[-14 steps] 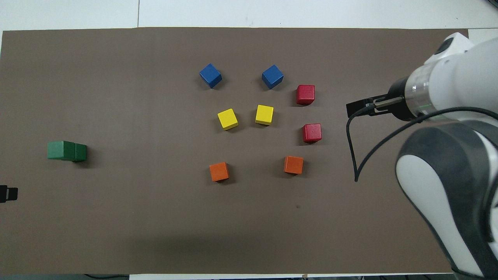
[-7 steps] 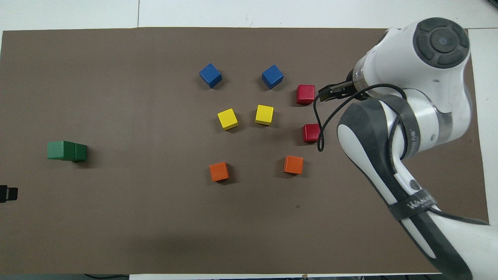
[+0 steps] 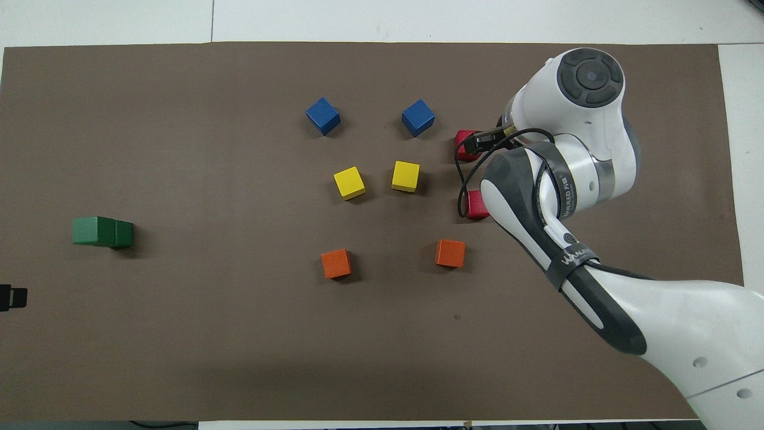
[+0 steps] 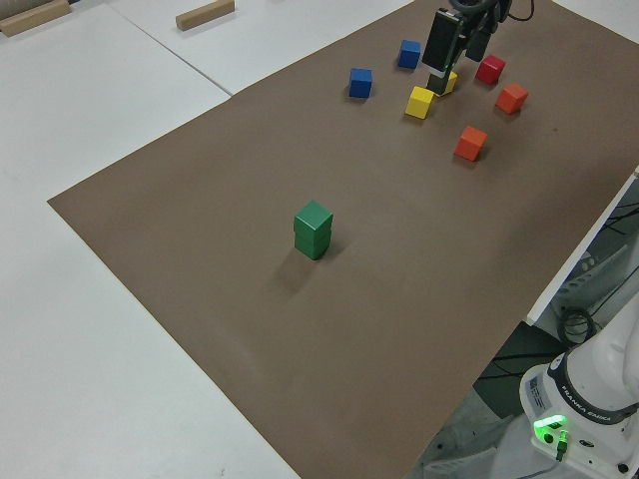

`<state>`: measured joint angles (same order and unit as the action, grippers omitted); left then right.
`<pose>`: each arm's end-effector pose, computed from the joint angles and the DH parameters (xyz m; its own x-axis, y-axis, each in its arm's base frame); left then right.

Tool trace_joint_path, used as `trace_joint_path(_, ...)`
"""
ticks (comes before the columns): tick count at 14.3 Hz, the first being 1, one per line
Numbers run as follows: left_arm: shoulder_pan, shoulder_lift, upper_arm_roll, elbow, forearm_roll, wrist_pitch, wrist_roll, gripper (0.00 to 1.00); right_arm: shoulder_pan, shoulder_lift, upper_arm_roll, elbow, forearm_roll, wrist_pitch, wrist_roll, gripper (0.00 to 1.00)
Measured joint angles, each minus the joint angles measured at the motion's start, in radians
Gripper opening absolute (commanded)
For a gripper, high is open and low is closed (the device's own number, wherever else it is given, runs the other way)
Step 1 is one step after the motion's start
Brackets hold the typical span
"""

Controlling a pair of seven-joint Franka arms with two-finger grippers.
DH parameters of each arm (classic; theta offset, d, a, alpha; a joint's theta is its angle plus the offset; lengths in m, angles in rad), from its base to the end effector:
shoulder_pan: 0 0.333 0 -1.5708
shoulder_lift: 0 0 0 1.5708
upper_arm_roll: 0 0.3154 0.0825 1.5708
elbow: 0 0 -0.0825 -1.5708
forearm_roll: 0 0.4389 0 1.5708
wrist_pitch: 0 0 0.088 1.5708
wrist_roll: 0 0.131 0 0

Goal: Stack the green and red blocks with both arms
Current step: 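Lower the right gripper and close it on the farther red cube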

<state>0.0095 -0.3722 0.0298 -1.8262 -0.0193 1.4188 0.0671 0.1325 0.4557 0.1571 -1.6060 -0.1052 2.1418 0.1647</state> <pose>0.4715 0.0183 0.6558 0.9989 -0.0331 -0.0332 -0.0321 -0.9990 0.0323 0.7114 0.1935 0.3257 0.9834 0.1583 0.0887 0.1581 -0.9874 0.0097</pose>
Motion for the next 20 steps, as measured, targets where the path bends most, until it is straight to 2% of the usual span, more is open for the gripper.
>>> trace_joint_path(3,0.000,0.000,0.000,0.000,0.000,0.000,0.000,1.00,0.004,0.046,0.000,0.020,0.000,0.021,0.022,0.98)
trace_joint_path(7,0.000,0.000,0.000,0.000,0.000,0.000,0.000,1.00,0.004,0.068,0.000,0.043,0.000,0.049,0.071,0.98)
trace_joint_path(14,0.000,0.000,0.000,0.000,0.000,0.000,0.000,1.00,0.004,0.126,-0.005,0.035,0.000,0.145,0.099,0.98)
trace_joint_path(20,0.000,0.000,0.000,0.000,0.000,0.000,0.000,1.00,0.005,0.130,-0.001,0.002,0.000,0.188,0.140,0.99)
